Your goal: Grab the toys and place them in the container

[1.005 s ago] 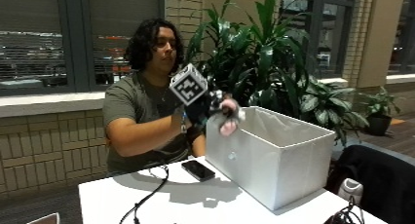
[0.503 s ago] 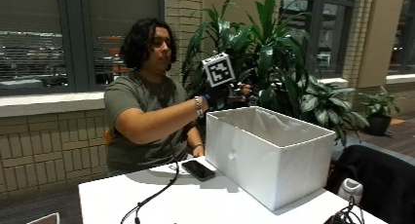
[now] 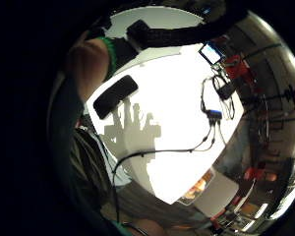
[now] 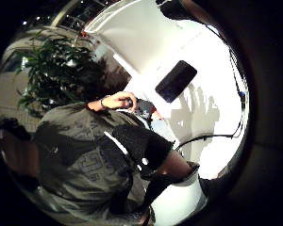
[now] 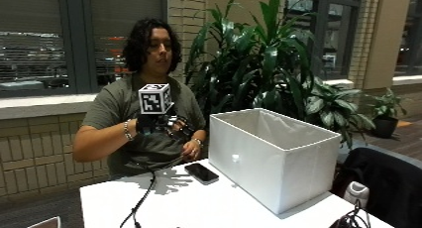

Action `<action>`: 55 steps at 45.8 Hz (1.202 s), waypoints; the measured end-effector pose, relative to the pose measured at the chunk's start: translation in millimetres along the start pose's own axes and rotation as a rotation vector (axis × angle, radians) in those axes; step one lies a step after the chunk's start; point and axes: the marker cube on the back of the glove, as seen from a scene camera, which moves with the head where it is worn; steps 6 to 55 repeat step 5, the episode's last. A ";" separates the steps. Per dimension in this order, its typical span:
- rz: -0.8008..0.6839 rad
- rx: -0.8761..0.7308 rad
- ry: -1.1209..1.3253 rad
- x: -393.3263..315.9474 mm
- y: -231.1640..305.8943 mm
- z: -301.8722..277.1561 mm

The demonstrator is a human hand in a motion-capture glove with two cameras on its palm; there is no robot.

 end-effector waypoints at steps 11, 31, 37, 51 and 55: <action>0.031 0.017 0.037 9.2 9.5 4.5; 0.031 0.017 0.037 9.2 9.5 4.5; 0.031 0.017 0.037 9.2 9.5 4.5; 0.031 0.017 0.037 9.2 9.5 4.5; 0.031 0.017 0.037 9.2 9.5 4.5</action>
